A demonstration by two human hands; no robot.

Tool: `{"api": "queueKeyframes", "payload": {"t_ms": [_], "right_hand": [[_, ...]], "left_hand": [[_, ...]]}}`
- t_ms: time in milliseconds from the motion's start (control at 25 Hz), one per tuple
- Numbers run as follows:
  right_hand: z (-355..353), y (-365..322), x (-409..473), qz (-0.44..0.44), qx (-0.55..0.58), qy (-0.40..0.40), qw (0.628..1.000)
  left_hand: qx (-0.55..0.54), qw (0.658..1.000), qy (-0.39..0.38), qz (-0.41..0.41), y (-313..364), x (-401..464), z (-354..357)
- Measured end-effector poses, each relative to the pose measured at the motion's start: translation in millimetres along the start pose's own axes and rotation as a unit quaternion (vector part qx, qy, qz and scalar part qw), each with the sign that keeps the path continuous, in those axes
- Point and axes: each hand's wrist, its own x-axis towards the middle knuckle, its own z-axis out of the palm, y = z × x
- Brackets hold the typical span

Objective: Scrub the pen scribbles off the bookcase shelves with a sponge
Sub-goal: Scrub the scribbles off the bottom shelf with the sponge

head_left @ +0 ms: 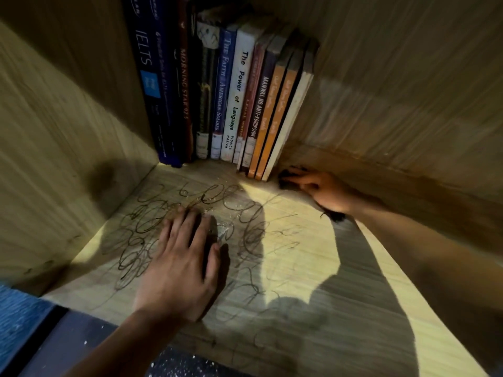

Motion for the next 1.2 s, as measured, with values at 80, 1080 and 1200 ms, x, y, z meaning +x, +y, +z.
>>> {"api": "queueKeyframes", "payload": {"t_ms": [80, 1080, 1200], "right_hand": [[3.2, 4.0, 18.2, 0.062, -0.042, 0.05, 0.996], [4.0, 7.6, -82.0, -0.02, -0.115, -0.033, 0.993], [14.3, 11.7, -29.4, 0.106, -0.173, 0.083, 0.976]], "left_hand": [[-0.005, 1.0, -0.002, 0.002, 1.2, 0.3, -0.3], [-0.014, 0.999, -0.03, -0.016, 1.7, -0.2, -5.7], [-0.014, 0.999, -0.027, -0.021, 2.3, 0.0, -5.1]]}}
